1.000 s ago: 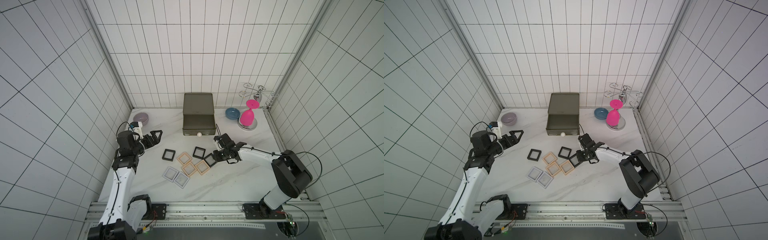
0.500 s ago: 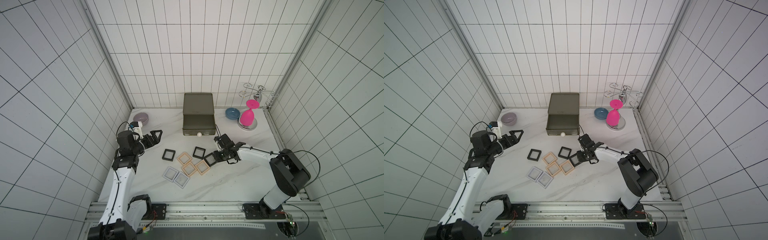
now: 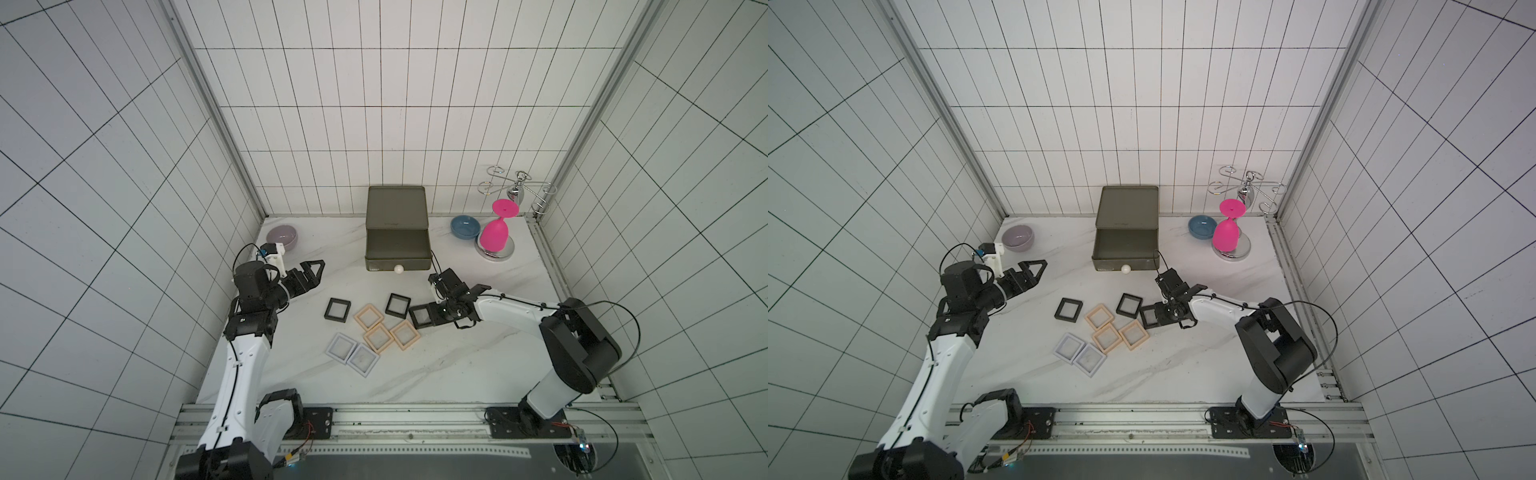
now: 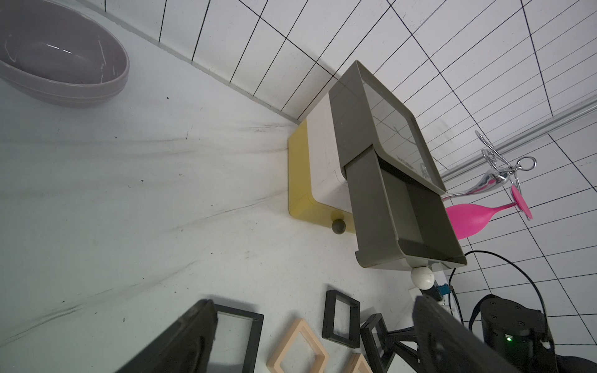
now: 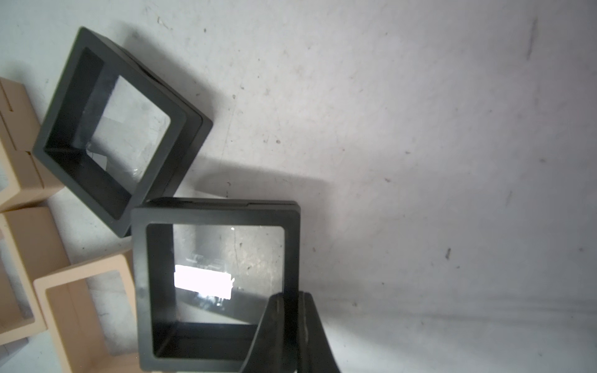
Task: Place the brooch boxes into the drawer by color
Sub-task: Pick up the brooch box from the center of the board.
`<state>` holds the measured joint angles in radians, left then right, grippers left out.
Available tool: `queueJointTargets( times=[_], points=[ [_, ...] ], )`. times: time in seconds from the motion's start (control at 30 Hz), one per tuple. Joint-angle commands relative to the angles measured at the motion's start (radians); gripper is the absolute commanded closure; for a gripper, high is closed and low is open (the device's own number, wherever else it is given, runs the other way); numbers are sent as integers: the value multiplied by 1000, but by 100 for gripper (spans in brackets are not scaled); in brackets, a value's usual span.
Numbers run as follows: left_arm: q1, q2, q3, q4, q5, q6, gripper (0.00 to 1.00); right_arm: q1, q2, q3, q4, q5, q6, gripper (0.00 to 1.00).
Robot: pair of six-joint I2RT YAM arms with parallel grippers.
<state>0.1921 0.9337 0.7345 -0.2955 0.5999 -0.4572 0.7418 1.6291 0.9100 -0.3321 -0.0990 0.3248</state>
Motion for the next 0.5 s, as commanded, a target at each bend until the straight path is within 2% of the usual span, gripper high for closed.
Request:
queueJointTargets(
  times=[0.0, 0.33, 0.47],
  points=[
    [4, -4, -10, 24, 9, -1, 1, 9, -107, 2, -42, 22, -4, 94],
    [4, -7, -12, 24, 8, -2, 2, -5, -496, -109, -38, 90, -55, 92],
    [4, -7, -11, 25, 9, -3, 1, -5, -644, -123, -32, 47, -123, 91]
  ],
)
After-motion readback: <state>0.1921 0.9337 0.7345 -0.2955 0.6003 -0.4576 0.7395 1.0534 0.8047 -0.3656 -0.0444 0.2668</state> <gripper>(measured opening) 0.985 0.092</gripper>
